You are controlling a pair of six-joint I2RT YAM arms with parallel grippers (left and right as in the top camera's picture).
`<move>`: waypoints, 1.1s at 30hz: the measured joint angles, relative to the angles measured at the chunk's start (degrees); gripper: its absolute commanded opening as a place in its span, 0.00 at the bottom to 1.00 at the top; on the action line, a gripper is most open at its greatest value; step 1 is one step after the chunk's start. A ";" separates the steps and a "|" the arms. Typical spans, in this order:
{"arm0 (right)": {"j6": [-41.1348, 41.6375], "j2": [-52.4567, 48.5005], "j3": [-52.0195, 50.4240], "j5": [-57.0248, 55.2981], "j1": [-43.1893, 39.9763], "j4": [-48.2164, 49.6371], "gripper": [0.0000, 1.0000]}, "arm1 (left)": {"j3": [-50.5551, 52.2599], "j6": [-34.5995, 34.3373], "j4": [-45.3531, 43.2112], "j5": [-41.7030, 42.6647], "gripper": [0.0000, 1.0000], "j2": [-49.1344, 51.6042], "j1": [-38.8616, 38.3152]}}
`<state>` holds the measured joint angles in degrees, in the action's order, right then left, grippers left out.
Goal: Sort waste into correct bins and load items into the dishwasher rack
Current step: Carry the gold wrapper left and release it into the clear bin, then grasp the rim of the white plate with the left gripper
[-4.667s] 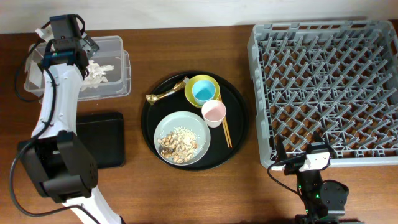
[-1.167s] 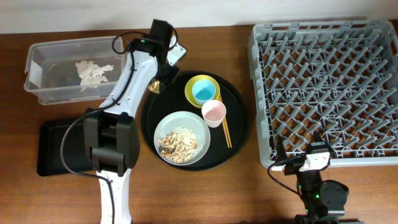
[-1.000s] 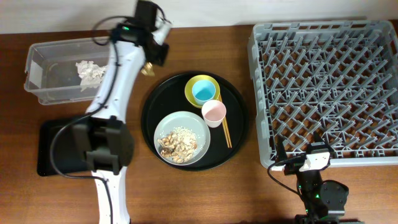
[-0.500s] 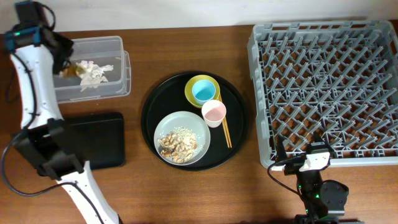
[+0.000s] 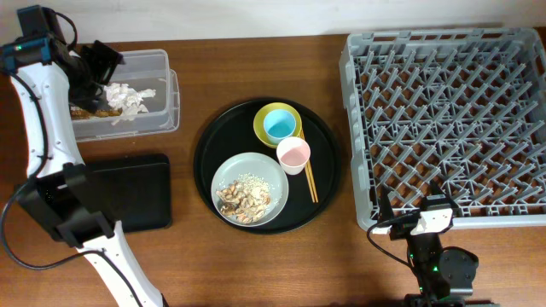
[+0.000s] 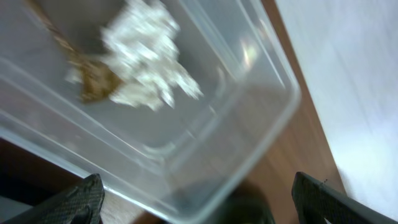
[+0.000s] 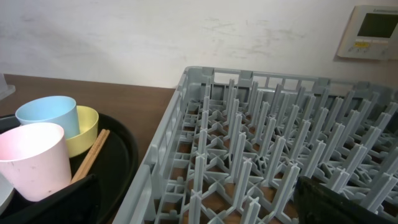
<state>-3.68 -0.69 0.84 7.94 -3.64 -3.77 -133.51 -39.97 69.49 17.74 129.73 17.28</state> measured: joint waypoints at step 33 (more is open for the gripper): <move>-0.02 0.00 0.00 0.00 0.00 0.00 0.98 | 5.44 15.17 27.10 -9.64 0.95 -20.59 -28.46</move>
<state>-3.70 -0.69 0.84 7.94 -3.64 -3.77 -128.07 -24.80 96.60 8.10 109.14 -11.18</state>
